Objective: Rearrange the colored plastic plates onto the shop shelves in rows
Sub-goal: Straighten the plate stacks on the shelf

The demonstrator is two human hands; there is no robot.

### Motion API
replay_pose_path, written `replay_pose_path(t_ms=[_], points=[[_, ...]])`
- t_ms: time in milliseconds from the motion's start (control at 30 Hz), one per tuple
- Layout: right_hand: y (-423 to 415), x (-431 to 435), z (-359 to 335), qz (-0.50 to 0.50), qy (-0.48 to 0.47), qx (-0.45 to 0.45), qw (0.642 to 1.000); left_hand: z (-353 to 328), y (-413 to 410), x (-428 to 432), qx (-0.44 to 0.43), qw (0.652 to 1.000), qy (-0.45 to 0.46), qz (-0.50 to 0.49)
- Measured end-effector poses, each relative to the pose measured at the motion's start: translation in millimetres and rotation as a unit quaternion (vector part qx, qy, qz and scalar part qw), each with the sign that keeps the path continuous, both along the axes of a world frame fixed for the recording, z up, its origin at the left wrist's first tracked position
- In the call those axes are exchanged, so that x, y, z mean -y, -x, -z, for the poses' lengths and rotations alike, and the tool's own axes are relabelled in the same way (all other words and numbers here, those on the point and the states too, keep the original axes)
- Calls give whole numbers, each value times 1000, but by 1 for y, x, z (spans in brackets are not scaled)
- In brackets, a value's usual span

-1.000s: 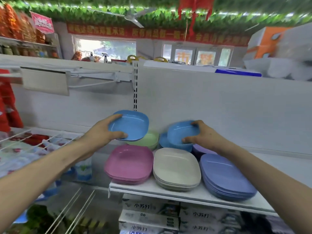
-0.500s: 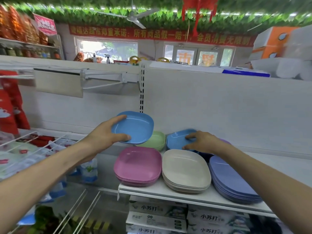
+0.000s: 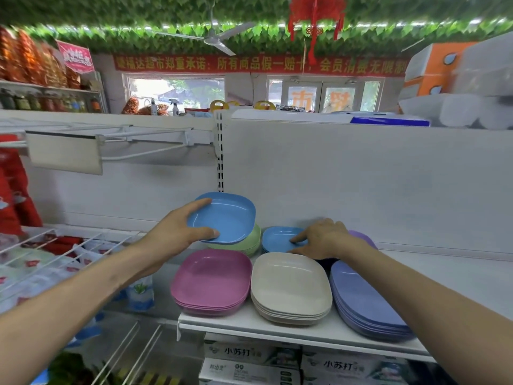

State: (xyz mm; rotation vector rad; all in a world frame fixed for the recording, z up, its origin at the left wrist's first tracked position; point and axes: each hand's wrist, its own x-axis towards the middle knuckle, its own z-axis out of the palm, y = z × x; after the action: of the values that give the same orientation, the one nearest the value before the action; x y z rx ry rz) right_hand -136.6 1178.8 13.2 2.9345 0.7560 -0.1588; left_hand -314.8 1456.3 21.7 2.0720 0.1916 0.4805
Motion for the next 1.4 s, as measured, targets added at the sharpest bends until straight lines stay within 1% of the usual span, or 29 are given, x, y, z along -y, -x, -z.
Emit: replay_pose_path(t_ms=[67,100,200,400,533,667,767,900,1233,1400], points=[[-2,3,0,-3,-9,-6,1000,-2,-8,9,-4,1000,-3,5],[-3,7,0,0,-32,-15,999,-3,-13,13,-7,1000,-5,6],[-6,27,0,20,-143,-35,989,-2,-28,26,-24,1000,-16,4],[0,82,-3,54,-286,0,957,12,-69,57,-68,997,-24,16],[19,115,-8,70,-345,21,936,17,-96,74,-100,992,-74,19],[37,139,-10,87,-373,35,923,17,-117,90,-120,983,-133,32],[42,151,-9,95,-386,41,917,20,-126,101,-151,961,-228,35],[44,156,-10,93,-384,55,917,17,-127,108,-178,934,-308,30],[43,139,-11,76,-381,61,919,25,-129,104,-251,893,-373,19],[46,136,-5,79,-383,66,918,24,-134,105,-254,874,-413,31]])
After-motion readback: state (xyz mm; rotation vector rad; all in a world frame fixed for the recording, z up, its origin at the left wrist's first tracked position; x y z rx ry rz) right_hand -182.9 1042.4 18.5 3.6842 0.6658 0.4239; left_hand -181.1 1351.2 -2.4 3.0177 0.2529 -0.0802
